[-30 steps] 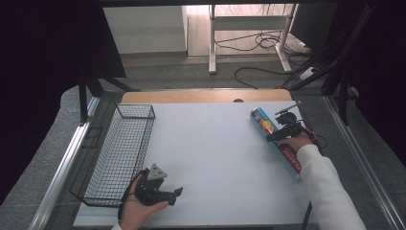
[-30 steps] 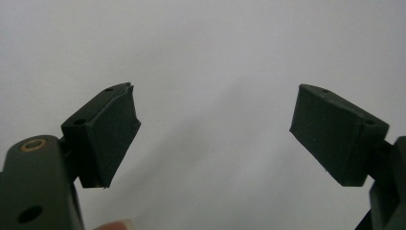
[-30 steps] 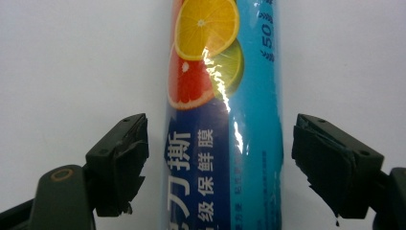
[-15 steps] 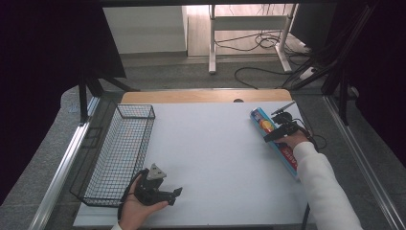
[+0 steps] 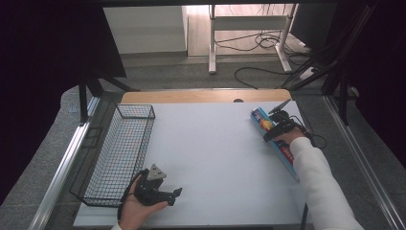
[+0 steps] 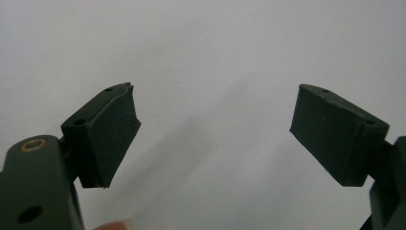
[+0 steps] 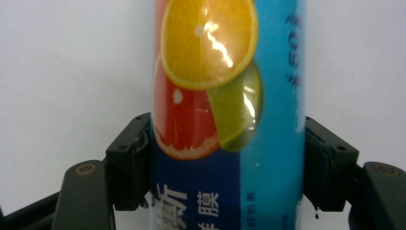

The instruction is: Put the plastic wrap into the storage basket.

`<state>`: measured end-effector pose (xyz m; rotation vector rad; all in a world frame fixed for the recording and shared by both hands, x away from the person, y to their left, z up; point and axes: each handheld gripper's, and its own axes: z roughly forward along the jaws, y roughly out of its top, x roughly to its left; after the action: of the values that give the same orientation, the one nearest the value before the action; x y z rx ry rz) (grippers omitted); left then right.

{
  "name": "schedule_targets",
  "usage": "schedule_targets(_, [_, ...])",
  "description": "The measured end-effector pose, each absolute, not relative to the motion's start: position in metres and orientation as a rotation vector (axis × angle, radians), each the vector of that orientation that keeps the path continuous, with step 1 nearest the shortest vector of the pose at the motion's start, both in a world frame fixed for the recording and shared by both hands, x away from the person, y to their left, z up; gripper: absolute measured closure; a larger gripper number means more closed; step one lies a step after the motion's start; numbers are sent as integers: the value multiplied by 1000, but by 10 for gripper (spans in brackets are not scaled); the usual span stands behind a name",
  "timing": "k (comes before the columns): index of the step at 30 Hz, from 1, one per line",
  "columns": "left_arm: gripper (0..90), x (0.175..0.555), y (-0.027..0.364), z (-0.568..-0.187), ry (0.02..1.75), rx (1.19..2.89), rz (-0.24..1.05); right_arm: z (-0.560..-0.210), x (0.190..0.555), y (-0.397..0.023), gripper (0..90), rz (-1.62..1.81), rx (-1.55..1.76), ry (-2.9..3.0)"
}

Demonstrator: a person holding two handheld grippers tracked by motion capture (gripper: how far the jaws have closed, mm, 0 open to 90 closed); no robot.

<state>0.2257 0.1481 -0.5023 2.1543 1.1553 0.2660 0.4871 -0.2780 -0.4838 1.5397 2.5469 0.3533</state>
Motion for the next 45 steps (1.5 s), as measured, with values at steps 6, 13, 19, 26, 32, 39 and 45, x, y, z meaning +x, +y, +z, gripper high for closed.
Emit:
schedule_targets(6, [161,225,148,-502,1157,2151,270,-482,494,-276,318,302,1594,2567])
schedule_targets(13, [161,225,151,-500,1168,2129,282,-480,498,-283,321,310,1679,2596])
schedule_targets(19, [161,225,151,-500,1163,2132,280,-469,497,-286,322,326,1719,2604])
schedule_targets(26, [162,224,151,-499,1158,2127,282,-445,492,-289,323,458,1724,2597])
schedule_targets(32, [163,223,151,-497,1154,2123,285,-424,487,-290,324,585,1698,2590])
schedule_targets(39, [163,223,151,-496,1152,2120,287,-403,483,-289,323,764,1713,2566])
schedule_targets(45, [163,223,150,-495,1148,2118,287,-393,480,-285,323,856,1738,2547])
